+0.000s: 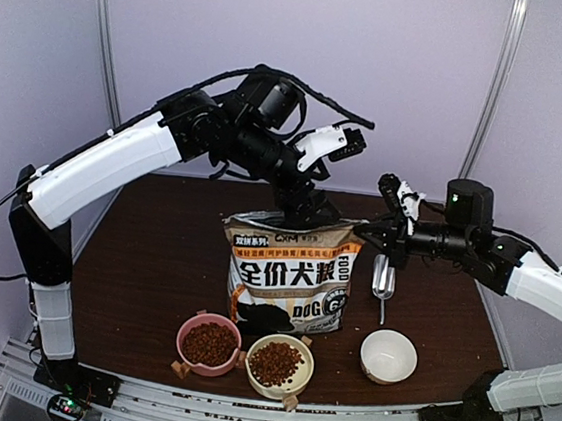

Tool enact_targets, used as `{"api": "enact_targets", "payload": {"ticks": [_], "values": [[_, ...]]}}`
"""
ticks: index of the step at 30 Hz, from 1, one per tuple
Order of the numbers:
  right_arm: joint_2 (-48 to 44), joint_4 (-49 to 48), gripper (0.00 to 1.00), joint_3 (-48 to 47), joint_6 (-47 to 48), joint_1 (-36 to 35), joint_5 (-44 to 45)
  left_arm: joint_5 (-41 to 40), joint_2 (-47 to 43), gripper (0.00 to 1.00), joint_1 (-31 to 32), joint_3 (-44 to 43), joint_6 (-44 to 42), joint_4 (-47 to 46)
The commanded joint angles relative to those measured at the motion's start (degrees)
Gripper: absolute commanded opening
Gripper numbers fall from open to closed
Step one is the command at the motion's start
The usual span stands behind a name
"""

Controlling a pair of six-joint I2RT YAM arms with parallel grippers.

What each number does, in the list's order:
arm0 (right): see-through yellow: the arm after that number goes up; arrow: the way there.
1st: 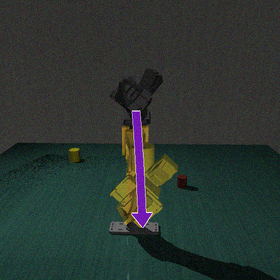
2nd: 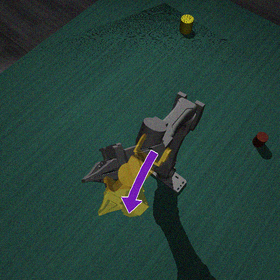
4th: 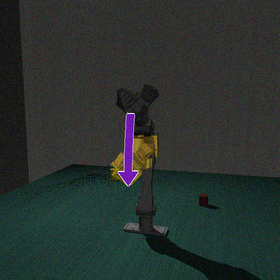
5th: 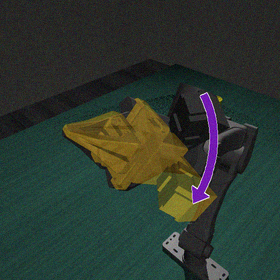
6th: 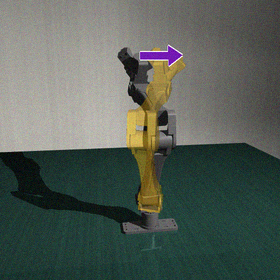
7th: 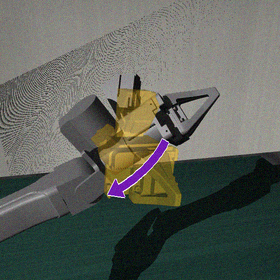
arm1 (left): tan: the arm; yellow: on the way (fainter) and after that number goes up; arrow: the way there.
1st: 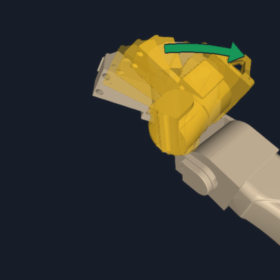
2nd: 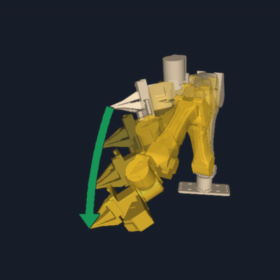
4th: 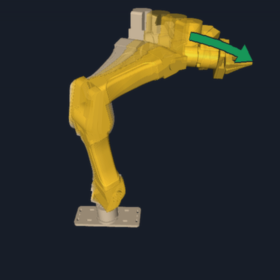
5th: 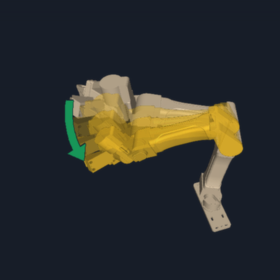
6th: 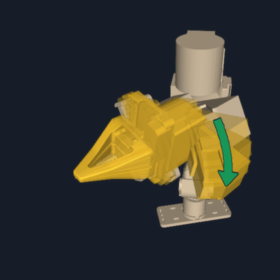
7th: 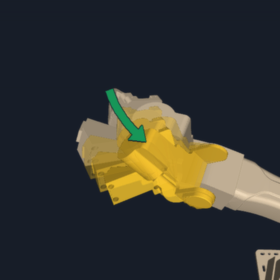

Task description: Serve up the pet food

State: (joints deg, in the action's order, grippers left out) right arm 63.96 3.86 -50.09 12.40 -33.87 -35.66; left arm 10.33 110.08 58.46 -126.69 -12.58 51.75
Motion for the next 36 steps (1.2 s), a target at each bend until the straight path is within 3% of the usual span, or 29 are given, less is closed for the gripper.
{"api": "enact_targets", "payload": {"ticks": [1, 10, 12, 16, 21, 27, 34, 36], "values": [[-2.3, 0.6, 0.00, -2.1, -2.3, -0.1, -6.0, -1.2, 2.0, 0.91, 1.5, -1.8, -1.7, 1.2], [-4.4, 2.1, 0.00, -1.1, -2.3, -0.1, -4.4, -12.3, 7.5, 0.92, 5.7, -5.4, -6.7, 5.9], [-4.6, 2.1, 0.00, -0.9, -2.1, 0.0, -3.8, -14.5, 8.0, 0.82, 6.5, -5.2, -8.1, 5.9], [-4.9, 2.9, 0.00, -0.8, -1.4, -0.1, -3.1, -18.0, 8.5, 0.50, 7.8, -5.2, -10.7, 5.4], [-5.3, 3.7, 0.00, -0.6, -0.6, -0.1, -2.7, -19.0, 8.6, 0.37, 8.2, -5.2, -11.7, 4.5], [-7.3, 1.4, 0.01, 1.9, -1.4, -0.1, -0.9, -17.9, 8.4, 0.00, 8.2, -5.7, -11.8, 4.5], [-9.1, 0.4, 0.39, 4.3, -3.2, -0.1, -2.0, -13.9, 6.4, 0.00, 7.8, -6.4, -10.9, 4.1], [-10.0, 0.5, 0.42, 5.5, -2.9, 0.0, -2.8, -10.7, 5.4, 0.00, 7.2, -6.6, -10.4, 4.1]]}}
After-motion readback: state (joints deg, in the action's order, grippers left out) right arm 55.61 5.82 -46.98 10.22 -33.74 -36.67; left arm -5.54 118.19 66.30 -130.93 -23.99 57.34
